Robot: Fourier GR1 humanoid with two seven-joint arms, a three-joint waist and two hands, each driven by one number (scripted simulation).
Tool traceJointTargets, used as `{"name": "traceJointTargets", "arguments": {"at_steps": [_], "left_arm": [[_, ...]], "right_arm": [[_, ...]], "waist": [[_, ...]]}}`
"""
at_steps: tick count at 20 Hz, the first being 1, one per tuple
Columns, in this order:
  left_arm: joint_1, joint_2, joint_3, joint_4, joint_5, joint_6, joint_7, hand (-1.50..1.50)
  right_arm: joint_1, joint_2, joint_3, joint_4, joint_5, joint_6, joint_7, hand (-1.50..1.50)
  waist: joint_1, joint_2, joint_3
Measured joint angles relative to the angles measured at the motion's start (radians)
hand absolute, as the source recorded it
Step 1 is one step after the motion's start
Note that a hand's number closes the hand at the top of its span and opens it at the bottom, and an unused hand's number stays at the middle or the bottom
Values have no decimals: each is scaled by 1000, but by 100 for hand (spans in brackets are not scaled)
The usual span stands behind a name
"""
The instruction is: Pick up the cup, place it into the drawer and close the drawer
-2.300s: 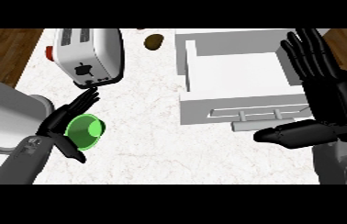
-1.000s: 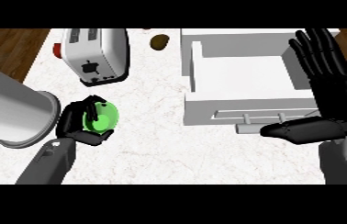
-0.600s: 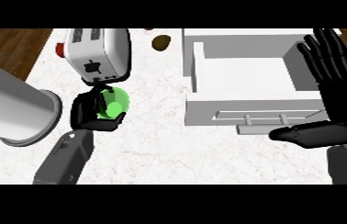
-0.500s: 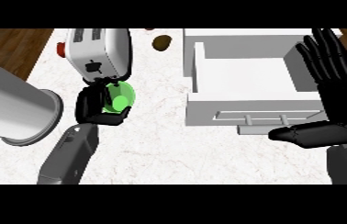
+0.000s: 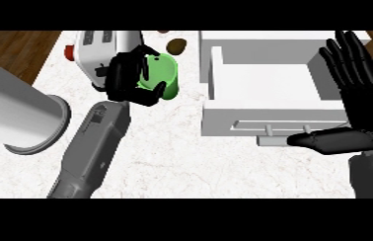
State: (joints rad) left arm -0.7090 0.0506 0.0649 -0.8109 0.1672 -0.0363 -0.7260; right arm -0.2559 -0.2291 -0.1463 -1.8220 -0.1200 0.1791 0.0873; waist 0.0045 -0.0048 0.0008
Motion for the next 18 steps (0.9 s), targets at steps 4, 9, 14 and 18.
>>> {"name": "traceJointTargets", "arguments": {"at_steps": [4,9,14,18], "left_arm": [[-109,-27,-31,-83,-11,85,174,150],[-268,-40,-84,-63,-7,201,306,150],[-431,-47,-108,79,8,289,398,150],[-537,-49,-146,222,41,343,445,150]], "right_arm": [[-1,1,-3,11,5,0,-10,-150],[-16,2,-2,17,9,-2,-11,-150],[-21,7,3,7,10,-6,0,-150],[-37,5,6,14,5,5,-9,-150]], "waist": [[-2,0,0],[-15,4,0],[-35,10,0],[-58,16,0]]}}
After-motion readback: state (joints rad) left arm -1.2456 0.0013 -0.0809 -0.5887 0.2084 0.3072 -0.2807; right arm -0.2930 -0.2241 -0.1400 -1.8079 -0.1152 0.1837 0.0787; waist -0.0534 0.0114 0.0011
